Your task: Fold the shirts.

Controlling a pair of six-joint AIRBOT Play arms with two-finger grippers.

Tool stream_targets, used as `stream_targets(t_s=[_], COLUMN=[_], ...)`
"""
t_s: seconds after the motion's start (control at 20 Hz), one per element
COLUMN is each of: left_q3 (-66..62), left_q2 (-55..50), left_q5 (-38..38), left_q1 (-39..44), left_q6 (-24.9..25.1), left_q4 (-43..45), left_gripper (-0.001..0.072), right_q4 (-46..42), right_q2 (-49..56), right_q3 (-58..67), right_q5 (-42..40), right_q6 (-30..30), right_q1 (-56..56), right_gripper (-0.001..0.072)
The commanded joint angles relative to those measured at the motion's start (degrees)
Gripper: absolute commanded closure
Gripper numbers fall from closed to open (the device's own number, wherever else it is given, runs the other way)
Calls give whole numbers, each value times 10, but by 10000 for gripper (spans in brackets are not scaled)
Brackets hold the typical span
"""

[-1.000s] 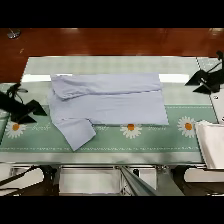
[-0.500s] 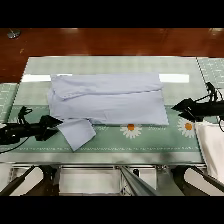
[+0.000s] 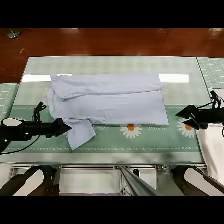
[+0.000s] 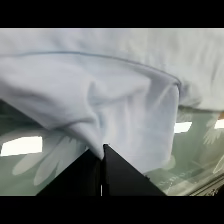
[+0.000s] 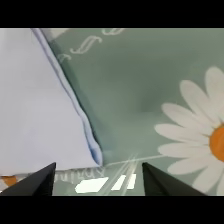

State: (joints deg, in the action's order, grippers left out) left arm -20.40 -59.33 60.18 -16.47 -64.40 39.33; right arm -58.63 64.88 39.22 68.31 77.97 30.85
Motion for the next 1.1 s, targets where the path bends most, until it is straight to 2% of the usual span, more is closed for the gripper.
stream_targets(t_s=[0.0, 0.15, 0.5, 0.65, 0.7, 0.75, 0.8, 0.95, 1.05], left_q3=[-34, -46, -46, -46, -46, -49, -55, -107, -151], left_q2=[1, 1, 1, 1, 1, 1, 1, 1, 0], left_q5=[19, 19, 18, 13, 13, 14, 14, 13, -14], left_q1=[9, 9, 9, 9, 9, 9, 9, -7, -23], left_q6=[9, 9, 9, 9, 9, 9, 9, 9, 5], left_q4=[-6, -8, -8, -9, -10, -10, -10, -10, -10], left_gripper=[680, 680, 680, 680, 680, 680, 680, 680, 680], right_q4=[-48, -42, 72, 76, 76, 84, 92, 62, 58], right_q2=[0, 28, 123, 154, 160, 160, 160, 160, 160], right_q3=[-20, -24, 36, 59, 63, 66, 74, 143, 197], right_q5=[8, -2, -45, -43, -41, -36, -26, -1, 2], right_q6=[32, 30, 21, 21, 16, -2, -30, -28, -11], right_q1=[-17, -74, -143, -170, -175, -175, -174, -165, -160], right_gripper=[93, 92, 93, 114, 311, 585, 684, 684, 684])
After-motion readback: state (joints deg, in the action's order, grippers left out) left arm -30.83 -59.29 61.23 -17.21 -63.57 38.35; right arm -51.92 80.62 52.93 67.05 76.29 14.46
